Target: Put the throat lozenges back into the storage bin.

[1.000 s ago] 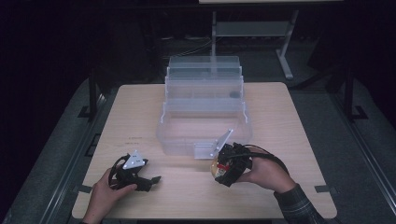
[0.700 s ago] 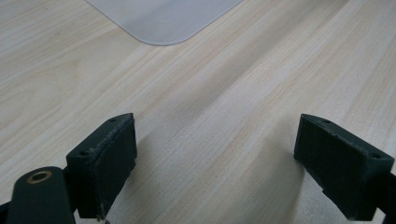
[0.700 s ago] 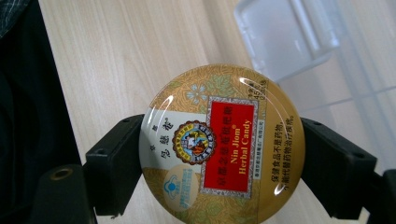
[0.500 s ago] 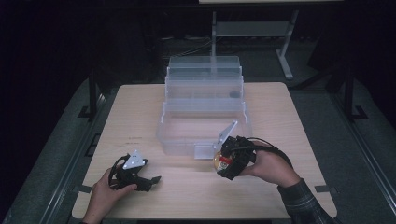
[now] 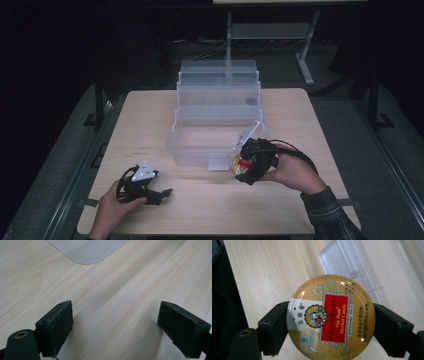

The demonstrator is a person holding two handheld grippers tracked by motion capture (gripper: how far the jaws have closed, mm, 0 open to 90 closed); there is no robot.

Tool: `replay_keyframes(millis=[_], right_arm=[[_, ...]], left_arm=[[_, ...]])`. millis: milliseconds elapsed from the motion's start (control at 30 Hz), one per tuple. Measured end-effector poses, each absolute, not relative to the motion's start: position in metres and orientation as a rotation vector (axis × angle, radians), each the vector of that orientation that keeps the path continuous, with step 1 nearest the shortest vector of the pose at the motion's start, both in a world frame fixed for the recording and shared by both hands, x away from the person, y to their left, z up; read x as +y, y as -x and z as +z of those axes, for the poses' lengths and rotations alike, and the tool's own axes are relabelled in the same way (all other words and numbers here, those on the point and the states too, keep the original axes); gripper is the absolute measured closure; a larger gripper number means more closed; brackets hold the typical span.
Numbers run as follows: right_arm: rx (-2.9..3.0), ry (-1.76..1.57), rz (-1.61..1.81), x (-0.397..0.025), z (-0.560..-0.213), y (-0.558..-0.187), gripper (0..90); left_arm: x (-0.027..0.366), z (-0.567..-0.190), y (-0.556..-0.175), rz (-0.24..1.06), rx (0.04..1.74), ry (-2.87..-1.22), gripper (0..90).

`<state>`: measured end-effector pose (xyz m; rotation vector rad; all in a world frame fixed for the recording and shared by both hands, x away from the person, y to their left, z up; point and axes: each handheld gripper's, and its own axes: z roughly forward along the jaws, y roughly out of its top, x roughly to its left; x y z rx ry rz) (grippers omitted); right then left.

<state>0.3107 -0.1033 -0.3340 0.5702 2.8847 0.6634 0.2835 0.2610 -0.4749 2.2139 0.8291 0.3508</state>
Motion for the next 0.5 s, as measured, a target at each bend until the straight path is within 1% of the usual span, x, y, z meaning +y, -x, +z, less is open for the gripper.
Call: replay_keyframes(millis=[500], right_arm=[[2.848, -0.646, 0.656, -0.112, -0.325, -0.328, 19.7]], left_arm=[[0.261, -0.475, -0.284, 0.353, 0.827, -2.216, 12.2]])
